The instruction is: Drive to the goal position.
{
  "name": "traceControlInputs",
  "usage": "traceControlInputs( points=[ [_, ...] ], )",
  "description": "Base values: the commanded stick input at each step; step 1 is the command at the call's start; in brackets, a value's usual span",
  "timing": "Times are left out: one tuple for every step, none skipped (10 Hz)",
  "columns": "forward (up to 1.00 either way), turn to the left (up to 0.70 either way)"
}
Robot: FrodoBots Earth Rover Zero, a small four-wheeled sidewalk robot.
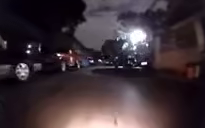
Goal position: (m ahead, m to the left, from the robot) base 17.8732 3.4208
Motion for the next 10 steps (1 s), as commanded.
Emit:
traceControlInputs(
  points=[
    [1.0, 0.0],
    [1.0, 0.0],
    [1.0, 0.0],
    [1.0, 0.0],
    [1.0, 0.0],
    [1.0, 0.0],
    [1.0, 0.0],
    [1.0, 0.0],
    [1.0, 0.0],
    [1.0, 0.0]
  ],
)
